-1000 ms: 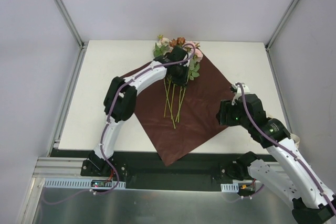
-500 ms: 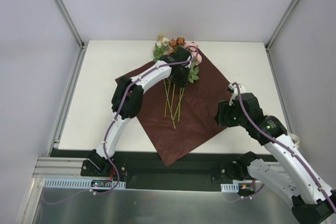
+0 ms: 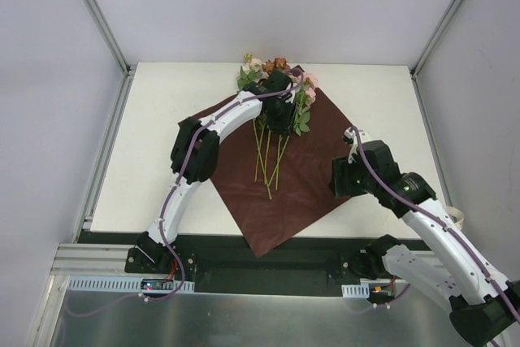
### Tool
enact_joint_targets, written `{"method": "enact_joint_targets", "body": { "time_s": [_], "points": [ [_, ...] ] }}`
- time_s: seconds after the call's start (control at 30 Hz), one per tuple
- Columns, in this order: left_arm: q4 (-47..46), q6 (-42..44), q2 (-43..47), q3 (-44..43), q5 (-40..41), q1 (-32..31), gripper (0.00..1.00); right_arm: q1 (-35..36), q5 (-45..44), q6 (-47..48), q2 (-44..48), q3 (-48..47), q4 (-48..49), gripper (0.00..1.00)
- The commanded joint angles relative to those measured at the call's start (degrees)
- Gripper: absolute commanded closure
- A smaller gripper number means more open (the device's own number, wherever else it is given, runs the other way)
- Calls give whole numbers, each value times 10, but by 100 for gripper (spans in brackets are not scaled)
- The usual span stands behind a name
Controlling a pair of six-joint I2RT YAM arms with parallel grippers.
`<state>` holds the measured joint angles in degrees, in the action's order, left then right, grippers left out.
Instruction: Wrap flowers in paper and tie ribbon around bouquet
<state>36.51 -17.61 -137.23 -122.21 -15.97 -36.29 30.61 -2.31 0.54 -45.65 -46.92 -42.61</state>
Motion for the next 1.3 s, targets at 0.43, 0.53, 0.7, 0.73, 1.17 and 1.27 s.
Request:
{"method": "enact_joint_targets", "body": {
  "time_s": [0.43, 0.53, 0.7, 0.73, 1.17, 1.27],
  "points": [
    [-43, -83, 665, 548, -105, 196, 46, 464, -71, 142, -263, -49, 122, 27],
    [-83, -101, 749, 691, -162, 196, 46, 505, -116, 134, -296, -26, 165, 27],
    [-186, -188, 834, 912, -194, 194, 49, 550, -160, 152, -341, -2, 219, 28],
    [-202, -202, 842, 934, -204, 191, 50, 557, -168, 156, -355, -4, 220, 28],
    [-231, -263, 883, 1011, -116, 93, 48, 607, -264, 167, -451, -15, 208, 36],
    [-243, -268, 869, 1013, -115, 83, 48, 619, -259, 160, -467, -23, 201, 36]
  ]
}}
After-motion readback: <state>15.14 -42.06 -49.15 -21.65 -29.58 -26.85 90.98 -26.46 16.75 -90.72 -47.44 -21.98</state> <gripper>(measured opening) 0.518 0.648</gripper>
